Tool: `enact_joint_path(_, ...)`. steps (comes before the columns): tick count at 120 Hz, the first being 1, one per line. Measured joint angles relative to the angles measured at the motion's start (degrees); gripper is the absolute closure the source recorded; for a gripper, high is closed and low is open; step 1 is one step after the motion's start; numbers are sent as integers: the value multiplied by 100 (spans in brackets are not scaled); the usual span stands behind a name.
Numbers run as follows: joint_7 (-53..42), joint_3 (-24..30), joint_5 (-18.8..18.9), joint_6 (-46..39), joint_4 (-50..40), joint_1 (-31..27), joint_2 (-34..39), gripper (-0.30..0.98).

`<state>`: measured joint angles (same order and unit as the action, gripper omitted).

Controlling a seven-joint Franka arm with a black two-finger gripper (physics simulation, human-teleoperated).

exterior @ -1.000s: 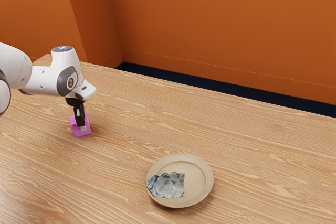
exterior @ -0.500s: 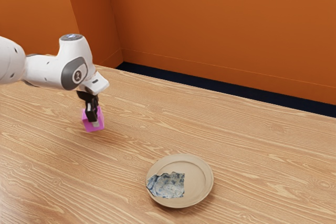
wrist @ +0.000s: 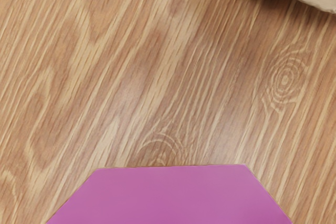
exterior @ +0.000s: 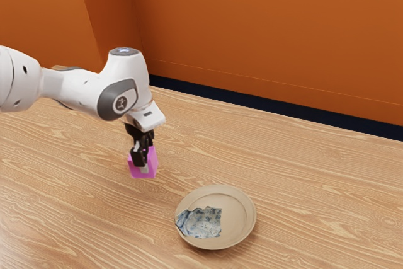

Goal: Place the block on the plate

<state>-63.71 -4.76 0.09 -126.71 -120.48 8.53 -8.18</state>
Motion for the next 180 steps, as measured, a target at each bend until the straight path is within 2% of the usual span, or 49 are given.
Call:
enact_joint_path(24, 83, 1, -50, 244, -21, 707, 223, 28)
enact_joint_path(59, 238, 61, -90, 406, -4, 1720, 183, 28)
enact_joint_path(82, 338, 258, -142, 397, 570, 2025, -455, 28)
enact_joint_path(97, 390, 264, -143, 365, 756, 2047, -801, 27)
enact_joint_path(107, 423, 265, -140, 348, 767, 2072, -868, 20)
enact_joint_path(133, 514, 235, -134, 334, 775, 2064, -694, 7)
enact_joint_path(146, 623, -10, -129, 431, 948, 2003, -591, 4)
enact_joint_path(180, 1135, -182, -94, 951, 1308, 1073, -323, 1)
